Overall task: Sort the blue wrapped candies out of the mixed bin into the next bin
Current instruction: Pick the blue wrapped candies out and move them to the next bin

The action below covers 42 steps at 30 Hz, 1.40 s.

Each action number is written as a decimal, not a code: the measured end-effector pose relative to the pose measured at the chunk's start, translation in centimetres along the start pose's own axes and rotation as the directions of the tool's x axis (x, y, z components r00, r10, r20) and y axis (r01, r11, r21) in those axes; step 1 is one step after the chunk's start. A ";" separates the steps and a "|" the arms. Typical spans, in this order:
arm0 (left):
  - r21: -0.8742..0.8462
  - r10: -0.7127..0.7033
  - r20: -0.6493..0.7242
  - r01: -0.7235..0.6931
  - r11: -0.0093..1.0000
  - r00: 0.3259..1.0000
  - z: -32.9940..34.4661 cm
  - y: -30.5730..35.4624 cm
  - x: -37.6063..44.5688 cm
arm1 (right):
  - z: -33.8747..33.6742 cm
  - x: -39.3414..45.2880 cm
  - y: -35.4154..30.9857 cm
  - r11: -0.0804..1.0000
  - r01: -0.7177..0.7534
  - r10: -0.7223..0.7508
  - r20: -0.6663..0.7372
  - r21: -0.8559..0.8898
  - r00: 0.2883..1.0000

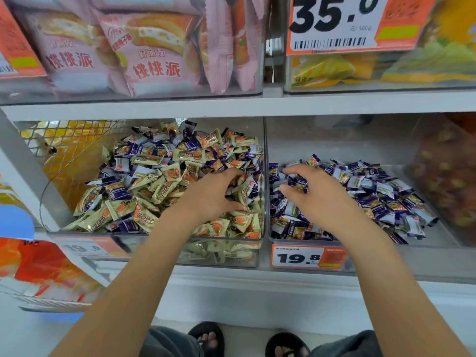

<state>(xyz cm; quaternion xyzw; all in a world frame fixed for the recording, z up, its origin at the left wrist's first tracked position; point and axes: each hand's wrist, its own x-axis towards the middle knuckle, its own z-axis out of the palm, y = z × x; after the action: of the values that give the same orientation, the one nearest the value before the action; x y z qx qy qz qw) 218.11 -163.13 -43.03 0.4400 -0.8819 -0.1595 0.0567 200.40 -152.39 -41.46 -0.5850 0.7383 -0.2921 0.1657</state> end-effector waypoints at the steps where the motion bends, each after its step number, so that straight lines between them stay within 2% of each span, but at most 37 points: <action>1: 0.006 -0.025 0.022 0.025 1.000 0.999 0.1 -0.1 0.5 | 0.2 0.1 -0.1 1.000 0.002 -0.002 0.001 0.008 1.000; 8: 0.079 -0.075 0.225 0.058 0.995 0.972 -0.4 -0.7 2.3 | 0.3 -0.1 -0.4 0.999 0.014 -0.015 0.034 0.031 0.999; 14: 0.283 -0.048 0.063 0.028 0.959 0.997 0.2 -0.3 1.9 | 0.0 -0.4 -0.1 0.999 0.005 -0.006 0.031 0.034 1.000; 18: 0.386 -0.043 0.079 0.009 0.922 0.996 0.2 -0.7 1.7 | 0.2 -0.4 -0.2 0.999 0.007 -0.010 0.064 0.039 0.998; 20: 0.384 -0.038 0.086 0.002 0.923 0.996 0.3 -0.6 1.7 | 0.2 -0.4 -0.2 0.999 0.011 -0.015 0.077 0.041 0.997; 25: 0.109 0.067 0.003 -0.067 0.992 0.998 0.2 -0.9 1.5 | 0.2 0.0 0.4 0.998 0.024 -0.028 0.067 0.060 0.997; 28: -0.092 0.040 -0.122 -0.051 0.994 0.992 -0.5 -1.2 0.8 | 0.4 0.2 0.7 0.996 0.033 -0.036 0.040 0.078 0.999; 31: -0.263 -0.044 -0.297 -0.038 0.964 0.954 -2.1 -0.6 -0.3 | 0.1 0.4 0.2 0.979 0.077 -0.060 -0.097 0.187 0.993; 34: -0.460 -0.096 -0.291 -0.051 0.886 0.952 -3.4 0.7 -1.8 | -0.2 0.1 -1.2 0.928 0.174 -0.104 -0.219 0.330 0.970; 39: -0.746 -0.009 -0.182 -0.132 0.652 0.983 -3.8 3.6 -3.3 | 0.6 -0.5 -2.8 0.897 0.287 -0.253 -0.140 0.337 0.957; 42: -0.793 -0.017 -0.188 -0.142 0.593 0.982 -3.8 4.7 -3.5 | 0.7 -0.4 -2.9 0.879 0.291 -0.238 -0.181 0.377 0.954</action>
<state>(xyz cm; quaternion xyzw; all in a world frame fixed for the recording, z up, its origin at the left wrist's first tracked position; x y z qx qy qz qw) 217.60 -158.59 -37.73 0.3485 -0.7219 -0.4973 0.3317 203.12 -152.63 -40.21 -0.6142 0.5851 -0.4935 0.1920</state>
